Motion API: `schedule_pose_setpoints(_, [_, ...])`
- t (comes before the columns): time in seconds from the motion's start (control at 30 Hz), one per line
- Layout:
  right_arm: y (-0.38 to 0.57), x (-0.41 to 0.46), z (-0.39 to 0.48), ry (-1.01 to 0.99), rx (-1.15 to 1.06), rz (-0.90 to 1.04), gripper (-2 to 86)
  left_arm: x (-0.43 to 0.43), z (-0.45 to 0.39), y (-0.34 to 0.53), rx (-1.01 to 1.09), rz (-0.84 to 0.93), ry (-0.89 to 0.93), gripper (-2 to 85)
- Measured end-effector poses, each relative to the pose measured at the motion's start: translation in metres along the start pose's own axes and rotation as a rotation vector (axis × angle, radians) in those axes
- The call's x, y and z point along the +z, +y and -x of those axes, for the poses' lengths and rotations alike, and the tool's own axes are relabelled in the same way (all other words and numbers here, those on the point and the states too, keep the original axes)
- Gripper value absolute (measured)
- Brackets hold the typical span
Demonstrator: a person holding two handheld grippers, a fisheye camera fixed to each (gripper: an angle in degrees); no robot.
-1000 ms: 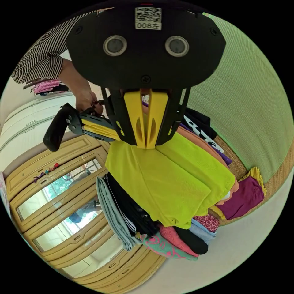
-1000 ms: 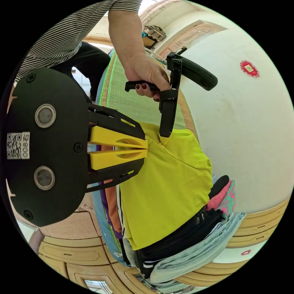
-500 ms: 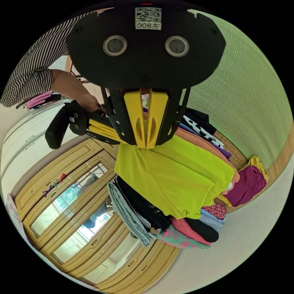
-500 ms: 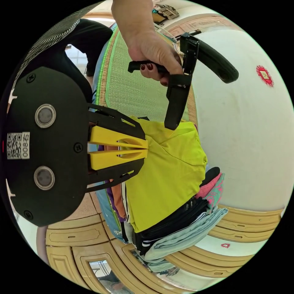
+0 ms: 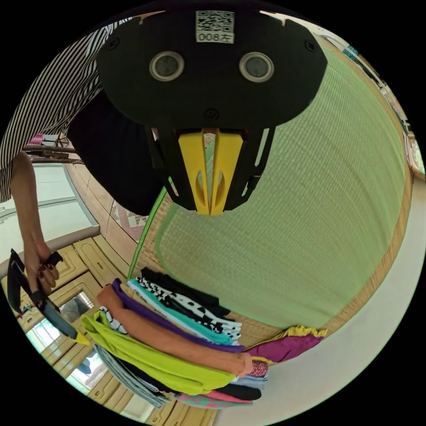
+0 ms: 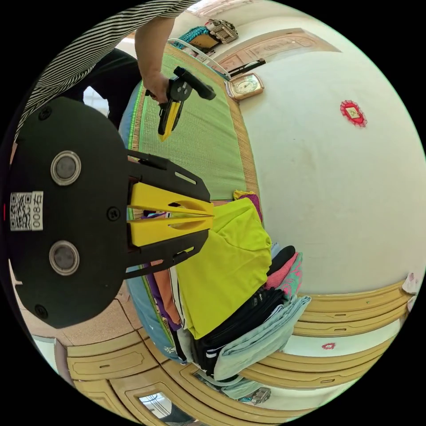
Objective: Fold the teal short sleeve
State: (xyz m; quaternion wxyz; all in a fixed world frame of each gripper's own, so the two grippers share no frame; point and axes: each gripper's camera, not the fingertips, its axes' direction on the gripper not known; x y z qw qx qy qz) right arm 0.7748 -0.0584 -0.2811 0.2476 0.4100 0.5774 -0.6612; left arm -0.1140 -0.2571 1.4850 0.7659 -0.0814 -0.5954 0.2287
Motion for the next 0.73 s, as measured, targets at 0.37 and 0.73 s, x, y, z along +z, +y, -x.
schedule_pose_setpoints(0.37, [-0.082,0.12,0.097,-0.178,-0.183,0.06,3.9,-0.001,0.034,0.091,-0.025,-0.038,0.005,0.5])
schedule_pose_setpoints(0.73, [-0.217,0.345,0.125,-0.009,-0.164,0.214,5.9,-0.032,0.07,0.17,-0.071,-0.165,0.082,0.5])
